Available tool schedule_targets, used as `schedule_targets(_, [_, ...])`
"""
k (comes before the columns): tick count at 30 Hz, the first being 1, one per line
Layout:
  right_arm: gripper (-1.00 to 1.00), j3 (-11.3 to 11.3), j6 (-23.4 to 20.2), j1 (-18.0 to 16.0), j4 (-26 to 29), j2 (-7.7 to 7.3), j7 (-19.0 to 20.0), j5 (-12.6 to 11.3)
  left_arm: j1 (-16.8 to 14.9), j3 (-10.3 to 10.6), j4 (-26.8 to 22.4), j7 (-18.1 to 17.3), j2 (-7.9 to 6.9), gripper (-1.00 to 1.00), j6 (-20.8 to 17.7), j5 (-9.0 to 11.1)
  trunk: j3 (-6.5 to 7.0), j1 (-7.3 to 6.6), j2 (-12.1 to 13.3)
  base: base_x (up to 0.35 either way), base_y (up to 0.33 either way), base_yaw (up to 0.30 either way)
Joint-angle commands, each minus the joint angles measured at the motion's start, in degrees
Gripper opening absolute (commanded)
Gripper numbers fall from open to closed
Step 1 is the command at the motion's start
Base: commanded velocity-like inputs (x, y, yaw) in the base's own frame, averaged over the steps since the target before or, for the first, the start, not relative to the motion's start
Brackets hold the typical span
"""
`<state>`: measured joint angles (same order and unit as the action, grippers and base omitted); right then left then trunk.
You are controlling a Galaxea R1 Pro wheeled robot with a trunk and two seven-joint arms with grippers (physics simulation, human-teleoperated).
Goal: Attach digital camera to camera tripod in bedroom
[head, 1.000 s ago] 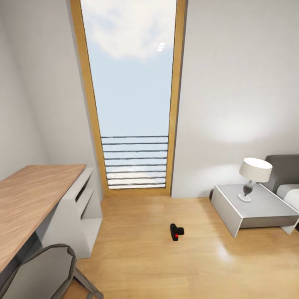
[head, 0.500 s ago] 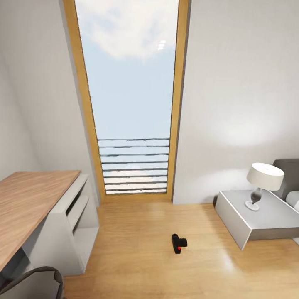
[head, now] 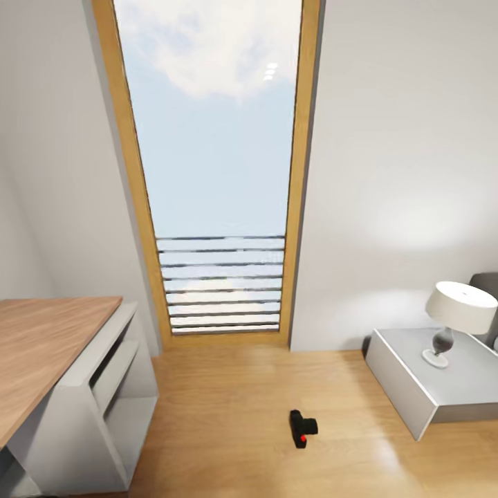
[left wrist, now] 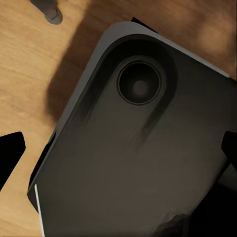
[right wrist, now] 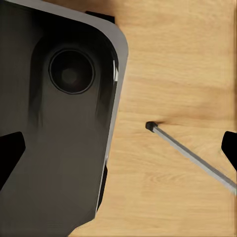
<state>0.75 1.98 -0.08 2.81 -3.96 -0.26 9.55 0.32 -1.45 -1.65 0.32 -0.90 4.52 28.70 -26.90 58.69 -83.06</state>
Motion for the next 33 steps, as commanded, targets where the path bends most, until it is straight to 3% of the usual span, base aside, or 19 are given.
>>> schedule_targets(1, [1.00,0.0,0.1,0.0,0.0,-0.02,0.0,0.4,0.0,-0.1,-0.1,0.0,0.01,1.00,0.0,0.0,-0.04,0.03,0.0,0.322,0.000,0.000])
schedule_targets(18, [1.00,-0.1,0.2,0.0,0.0,0.00,-0.1,0.3,0.0,-0.2,-0.1,0.0,-0.02,1.00,0.3,0.0,-0.04,0.03,0.0,0.307,-0.053,-0.044])
schedule_targets(33, [1.00,-0.1,0.2,0.0,0.0,0.01,-0.1,0.3,0.0,-0.4,-0.1,0.1,-0.02,1.00,0.8,0.0,-0.04,0.03,0.0,0.035,-0.008,-0.226])
